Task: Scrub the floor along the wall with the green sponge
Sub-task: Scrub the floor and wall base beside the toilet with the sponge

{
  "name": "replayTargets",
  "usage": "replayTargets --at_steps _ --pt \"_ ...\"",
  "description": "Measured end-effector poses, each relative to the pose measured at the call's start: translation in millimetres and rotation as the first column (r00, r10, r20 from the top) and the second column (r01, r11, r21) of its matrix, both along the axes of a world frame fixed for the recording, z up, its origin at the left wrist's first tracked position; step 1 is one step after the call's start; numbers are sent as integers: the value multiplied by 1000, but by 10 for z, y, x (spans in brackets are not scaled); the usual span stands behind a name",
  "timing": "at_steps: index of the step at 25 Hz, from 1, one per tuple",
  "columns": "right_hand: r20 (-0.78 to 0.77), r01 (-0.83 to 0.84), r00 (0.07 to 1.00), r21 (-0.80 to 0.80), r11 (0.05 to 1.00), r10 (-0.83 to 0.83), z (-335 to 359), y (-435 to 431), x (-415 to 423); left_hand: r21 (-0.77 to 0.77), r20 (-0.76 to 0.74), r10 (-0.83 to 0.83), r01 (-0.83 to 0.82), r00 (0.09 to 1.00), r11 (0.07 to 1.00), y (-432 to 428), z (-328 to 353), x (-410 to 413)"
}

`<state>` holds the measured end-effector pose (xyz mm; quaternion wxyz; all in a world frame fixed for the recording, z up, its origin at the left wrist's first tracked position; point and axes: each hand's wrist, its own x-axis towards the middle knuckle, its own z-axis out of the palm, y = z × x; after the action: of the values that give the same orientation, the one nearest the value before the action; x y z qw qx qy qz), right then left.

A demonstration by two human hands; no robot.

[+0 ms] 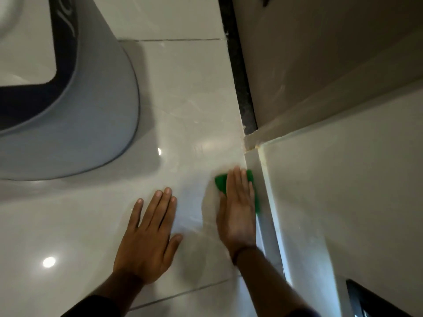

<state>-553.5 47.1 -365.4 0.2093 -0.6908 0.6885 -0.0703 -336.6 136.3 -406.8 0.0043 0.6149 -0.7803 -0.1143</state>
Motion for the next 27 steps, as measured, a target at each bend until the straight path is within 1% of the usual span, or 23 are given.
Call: replayTargets --at_steps 2,4,6,9,14,16,19,21,24,27 --pt "-12 42 999 -22 999 -43 -41 -375 139 11 8 1 -1 1000 1000 -18 12 -5" --pt "-9 58 998 -29 998 -58 -94 -464 174 8 8 -1 1 1000 1000 -22 19 3" --pt "-7 55 998 -16 998 -55 -97 -320 104 -1 6 -6 6 1000 1000 -21 12 -1" --pt "-31 26 999 46 999 -24 -9 -48 6 -4 -3 1 -1 1000 1000 1 -8 2" --pt "1 44 999 42 998 -45 0 -588 175 15 10 -3 3 1000 1000 -10 -10 11" --pt "14 75 997 54 996 -76 22 -511 168 5 3 -8 8 1000 1000 -1 -29 8" --pt "41 66 997 90 994 -70 97 -178 48 -13 -14 -9 8 1000 1000 18 -50 12" --pt "78 54 995 85 995 -61 70 -291 36 -22 -10 -8 8 1000 1000 8 -47 3" --pt "79 106 990 94 990 -114 53 -522 156 -7 -23 0 0 1000 1000 3 -51 14" --pt "118 127 983 110 986 -140 125 -219 65 -21 -30 -6 5 1000 1000 1 -48 12"
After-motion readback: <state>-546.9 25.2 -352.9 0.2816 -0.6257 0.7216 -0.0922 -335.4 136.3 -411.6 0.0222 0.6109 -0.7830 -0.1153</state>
